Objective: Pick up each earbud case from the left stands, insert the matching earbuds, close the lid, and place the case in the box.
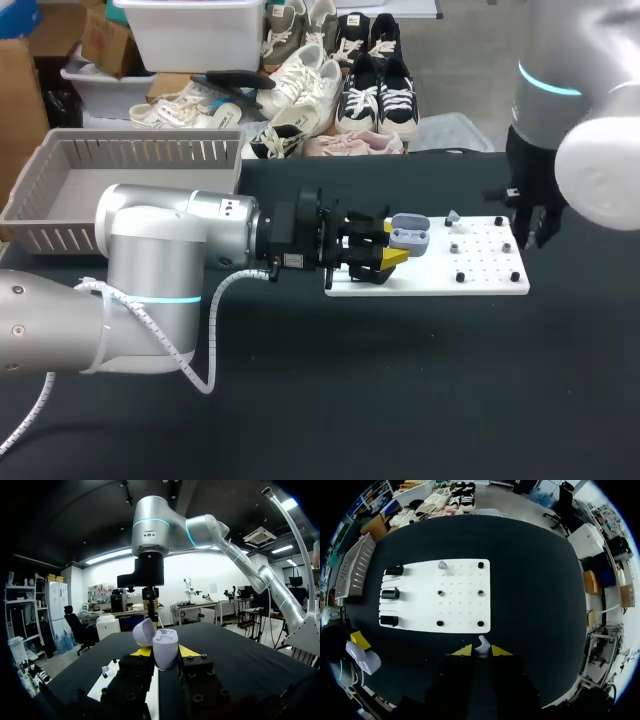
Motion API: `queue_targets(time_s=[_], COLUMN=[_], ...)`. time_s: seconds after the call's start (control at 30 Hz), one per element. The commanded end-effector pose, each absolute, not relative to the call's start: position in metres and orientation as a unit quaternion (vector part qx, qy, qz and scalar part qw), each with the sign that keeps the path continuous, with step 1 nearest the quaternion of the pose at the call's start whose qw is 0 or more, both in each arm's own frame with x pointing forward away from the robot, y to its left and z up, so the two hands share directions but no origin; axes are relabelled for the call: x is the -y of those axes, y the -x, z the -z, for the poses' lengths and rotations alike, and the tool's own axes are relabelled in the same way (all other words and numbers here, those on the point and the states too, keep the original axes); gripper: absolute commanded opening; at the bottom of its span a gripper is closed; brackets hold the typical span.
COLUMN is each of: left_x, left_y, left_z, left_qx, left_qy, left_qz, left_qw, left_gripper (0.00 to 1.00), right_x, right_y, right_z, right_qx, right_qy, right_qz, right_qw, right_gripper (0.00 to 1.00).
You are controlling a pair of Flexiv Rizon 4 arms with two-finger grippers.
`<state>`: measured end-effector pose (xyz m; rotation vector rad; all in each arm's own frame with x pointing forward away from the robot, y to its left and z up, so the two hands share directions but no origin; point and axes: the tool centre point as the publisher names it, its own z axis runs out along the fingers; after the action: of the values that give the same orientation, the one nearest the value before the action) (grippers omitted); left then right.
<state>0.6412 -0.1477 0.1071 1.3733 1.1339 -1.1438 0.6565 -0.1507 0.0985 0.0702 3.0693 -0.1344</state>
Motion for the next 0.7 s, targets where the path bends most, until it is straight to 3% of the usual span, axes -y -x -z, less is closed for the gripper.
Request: queue_targets(time_s=[0.03, 0.7], left_x=[0.1481, 0.1481], left_y=[-0.6397, -0.6397], left_z=[-0.1068, -0.1068], left_qx=[-0.468, -0.468], left_qy=[-0.564, -0.564], left_qz=[0.469, 0.469], left_qw=[0.493, 0.493], left_gripper=[0.0, 0.0], right_x=[0.1376, 0.1339], right_y=[-0.662, -0.6561], right_z=[-0.0984, -0.0946], right_qx=[-0.997, -0.997], right_qy=[-0.045, -0.043], right_qz=[0.067, 0.062], right_qw=[0.01, -0.007], right_gripper=[0.0, 0.0])
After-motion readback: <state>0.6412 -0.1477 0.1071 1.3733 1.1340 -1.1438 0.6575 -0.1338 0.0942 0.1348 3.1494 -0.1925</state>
